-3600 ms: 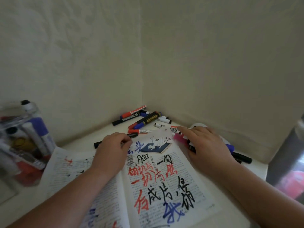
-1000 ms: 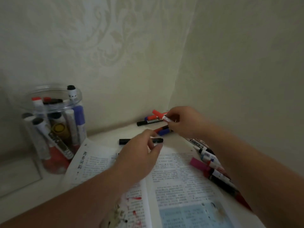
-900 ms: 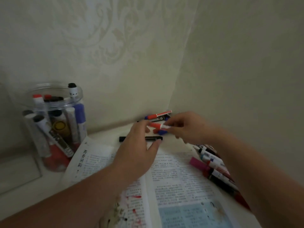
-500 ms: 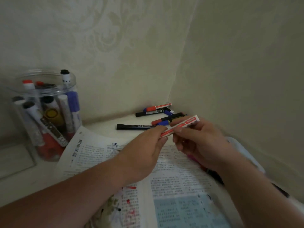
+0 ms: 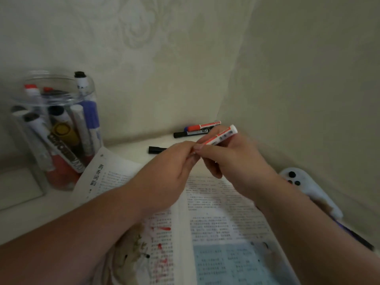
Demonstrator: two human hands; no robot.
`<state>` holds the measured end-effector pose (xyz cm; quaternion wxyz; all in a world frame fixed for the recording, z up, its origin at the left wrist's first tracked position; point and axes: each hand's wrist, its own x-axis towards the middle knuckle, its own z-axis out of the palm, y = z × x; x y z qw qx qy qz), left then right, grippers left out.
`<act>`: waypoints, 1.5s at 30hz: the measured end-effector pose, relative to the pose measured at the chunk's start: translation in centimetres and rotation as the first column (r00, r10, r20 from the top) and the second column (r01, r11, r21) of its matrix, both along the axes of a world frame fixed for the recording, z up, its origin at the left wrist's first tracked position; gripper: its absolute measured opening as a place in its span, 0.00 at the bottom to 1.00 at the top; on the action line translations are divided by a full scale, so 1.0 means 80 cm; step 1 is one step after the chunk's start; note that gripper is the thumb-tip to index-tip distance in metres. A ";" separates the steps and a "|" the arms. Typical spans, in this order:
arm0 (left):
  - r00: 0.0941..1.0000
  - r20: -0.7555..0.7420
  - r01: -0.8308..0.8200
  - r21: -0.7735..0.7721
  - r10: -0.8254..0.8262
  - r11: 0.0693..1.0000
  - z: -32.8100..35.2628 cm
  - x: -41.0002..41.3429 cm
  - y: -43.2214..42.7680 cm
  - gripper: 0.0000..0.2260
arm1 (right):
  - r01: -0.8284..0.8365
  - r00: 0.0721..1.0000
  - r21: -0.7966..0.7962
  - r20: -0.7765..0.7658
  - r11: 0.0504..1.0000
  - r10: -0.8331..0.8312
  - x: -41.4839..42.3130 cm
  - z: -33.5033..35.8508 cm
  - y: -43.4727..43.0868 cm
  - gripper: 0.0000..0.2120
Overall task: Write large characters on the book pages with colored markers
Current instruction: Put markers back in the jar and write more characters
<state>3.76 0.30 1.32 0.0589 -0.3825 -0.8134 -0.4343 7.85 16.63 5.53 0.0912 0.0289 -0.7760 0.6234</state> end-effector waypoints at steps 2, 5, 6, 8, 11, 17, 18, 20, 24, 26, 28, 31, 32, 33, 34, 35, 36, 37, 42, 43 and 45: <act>1.000 0.001 0.010 -0.021 -0.010 1.000 -0.006 -0.003 -0.004 0.12 | 0.010 1.000 -0.048 0.017 0.999 -0.009 0.000 -0.011 -0.005 0.09; 0.999 0.046 0.016 -0.042 -0.015 0.999 -0.012 -0.005 -0.007 0.14 | 0.044 0.999 -0.073 0.008 0.996 -0.043 0.004 -0.029 -0.010 0.10; 0.998 0.060 0.012 -0.035 -0.010 0.999 -0.013 -0.005 -0.005 0.15 | 0.058 0.998 -0.083 0.009 0.995 -0.057 0.005 -0.033 -0.009 0.12; 0.997 0.075 -0.006 -0.026 0.008 1.000 -0.011 -0.002 -0.001 0.17 | 0.087 0.996 -0.134 -0.005 0.987 -0.088 0.007 -0.035 -0.006 0.14; 0.981 0.179 -0.077 -0.005 0.077 0.997 -0.001 0.003 0.005 0.19 | 0.197 0.977 -0.225 -0.032 0.954 -0.210 0.009 -0.034 -0.001 0.15; 0.936 0.243 -0.107 -0.487 0.253 0.867 0.011 -0.009 -0.009 0.33 | 0.409 0.912 -0.223 0.070 0.885 -0.404 0.001 -0.032 0.010 0.10; 0.945 0.222 -0.073 -0.569 0.238 0.819 0.011 -0.009 -0.011 0.38 | 0.376 0.926 -0.213 0.105 0.902 -0.361 -0.001 -0.034 0.008 0.10; 0.954 0.197 -0.040 -0.661 0.225 0.749 0.009 -0.013 -0.012 0.45 | 0.304 0.946 -0.141 0.160 0.942 -0.281 -0.001 -0.039 0.004 0.07; 0.974 0.119 -0.036 -0.759 0.192 0.651 0.006 -0.015 -0.013 0.47 | 0.268 0.944 0.151 0.158 0.952 -0.291 -0.002 -0.042 0.008 0.03; 0.980 0.059 -0.076 -0.765 0.187 0.639 0.001 -0.014 -0.018 0.47 | 0.284 0.933 0.137 0.188 0.949 -0.306 -0.002 -0.042 0.010 0.04; 0.981 0.014 -0.121 -0.741 0.195 0.661 -0.006 -0.010 -0.022 0.46 | 0.292 0.929 0.110 0.204 0.950 -0.309 -0.002 -0.042 0.009 0.05; 0.976 -0.024 -0.170 -0.701 0.216 0.692 -0.011 -0.009 -0.021 0.44 | 0.265 0.936 0.076 0.219 0.961 -0.276 -0.003 -0.041 0.007 0.07; 0.976 -0.030 -0.175 -0.694 0.216 0.698 -0.011 -0.010 -0.020 0.43 | 0.246 0.938 0.092 0.230 0.965 -0.261 -0.004 -0.041 0.006 0.07; 0.976 -0.033 -0.178 -0.689 0.214 0.703 -0.011 -0.013 -0.019 0.42 | 0.224 0.940 0.138 0.232 0.965 -0.251 -0.004 -0.041 0.006 0.06; 0.977 -0.034 -0.176 -0.685 0.210 0.707 -0.011 -0.015 -0.019 0.41 | 0.208 0.941 0.205 0.225 0.957 -0.252 -0.005 -0.041 0.006 0.05; 0.978 -0.032 -0.171 -0.682 0.204 0.711 -0.011 -0.016 -0.019 0.41 | 0.201 0.943 0.267 0.209 0.942 -0.260 -0.006 -0.041 0.006 0.05; 0.980 -0.028 -0.165 -0.681 0.199 0.714 -0.011 -0.018 -0.019 0.40 | 0.202 0.945 0.315 0.187 0.927 -0.270 -0.009 -0.042 0.006 0.05; 0.980 -0.024 -0.160 -0.678 0.196 0.717 -0.012 -0.019 -0.019 0.40 | 0.208 0.946 0.349 0.165 0.914 -0.278 -0.011 -0.042 0.005 0.05; 0.981 -0.035 -0.163 -0.669 0.188 0.725 -0.016 -0.020 -0.021 0.40 | 0.193 0.941 0.442 0.169 0.876 -0.293 -0.015 -0.046 0.004 0.07; 0.982 -0.035 -0.162 -0.669 0.187 0.725 -0.015 -0.020 -0.020 0.40 | 0.194 0.941 0.456 0.164 0.869 -0.296 -0.015 -0.045 0.004 0.07; 0.982 -0.033 -0.160 -0.667 0.186 0.728 -0.015 -0.020 -0.020 0.40 | 0.213 0.934 0.479 0.154 0.851 -0.321 -0.018 -0.047 0.003 0.08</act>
